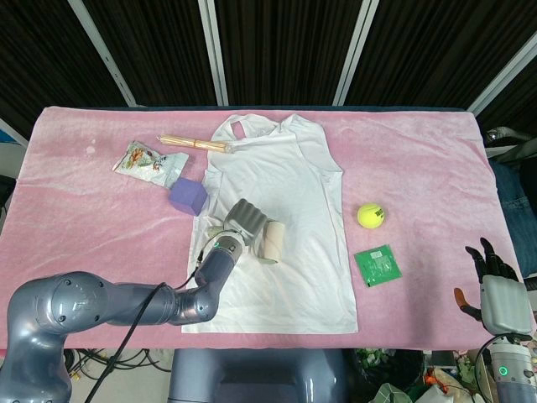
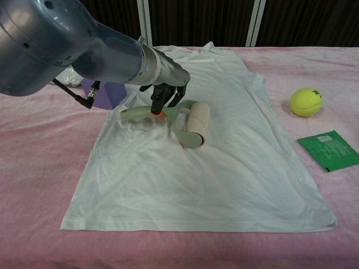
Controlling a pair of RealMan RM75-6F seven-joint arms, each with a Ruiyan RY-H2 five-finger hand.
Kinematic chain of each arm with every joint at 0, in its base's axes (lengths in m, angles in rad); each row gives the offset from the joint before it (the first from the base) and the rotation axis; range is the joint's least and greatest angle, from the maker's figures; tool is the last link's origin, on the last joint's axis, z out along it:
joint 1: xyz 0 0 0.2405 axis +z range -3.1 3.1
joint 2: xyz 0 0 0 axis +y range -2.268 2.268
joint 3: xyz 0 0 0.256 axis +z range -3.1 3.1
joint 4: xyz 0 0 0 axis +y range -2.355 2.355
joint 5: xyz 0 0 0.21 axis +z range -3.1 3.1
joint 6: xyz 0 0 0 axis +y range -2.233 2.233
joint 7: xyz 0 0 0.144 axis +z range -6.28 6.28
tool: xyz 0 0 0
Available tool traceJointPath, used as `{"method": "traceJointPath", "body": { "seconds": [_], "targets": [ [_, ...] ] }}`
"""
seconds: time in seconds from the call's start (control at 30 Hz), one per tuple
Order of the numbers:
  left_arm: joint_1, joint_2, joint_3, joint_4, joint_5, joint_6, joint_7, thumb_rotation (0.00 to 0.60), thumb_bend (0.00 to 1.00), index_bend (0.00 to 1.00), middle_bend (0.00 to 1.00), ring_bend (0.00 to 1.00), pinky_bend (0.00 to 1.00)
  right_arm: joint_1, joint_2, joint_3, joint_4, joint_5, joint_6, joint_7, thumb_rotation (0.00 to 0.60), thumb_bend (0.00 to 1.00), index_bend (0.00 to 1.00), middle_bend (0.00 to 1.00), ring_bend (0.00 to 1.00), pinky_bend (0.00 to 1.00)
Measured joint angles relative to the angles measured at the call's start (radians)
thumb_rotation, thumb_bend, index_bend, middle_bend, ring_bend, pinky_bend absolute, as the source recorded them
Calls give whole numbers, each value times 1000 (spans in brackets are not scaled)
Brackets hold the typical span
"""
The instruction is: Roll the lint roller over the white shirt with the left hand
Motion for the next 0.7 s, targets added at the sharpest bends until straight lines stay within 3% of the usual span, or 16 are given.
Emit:
{"method": "traceJointPath", "body": {
  "seconds": [0.7],
  "targets": [
    [70, 152, 131, -127, 9, 15, 7, 600, 579, 614, 614, 446, 608, 0, -5, 1, -2, 3, 5, -9, 600, 263, 180, 15, 154, 208]
  ]
}}
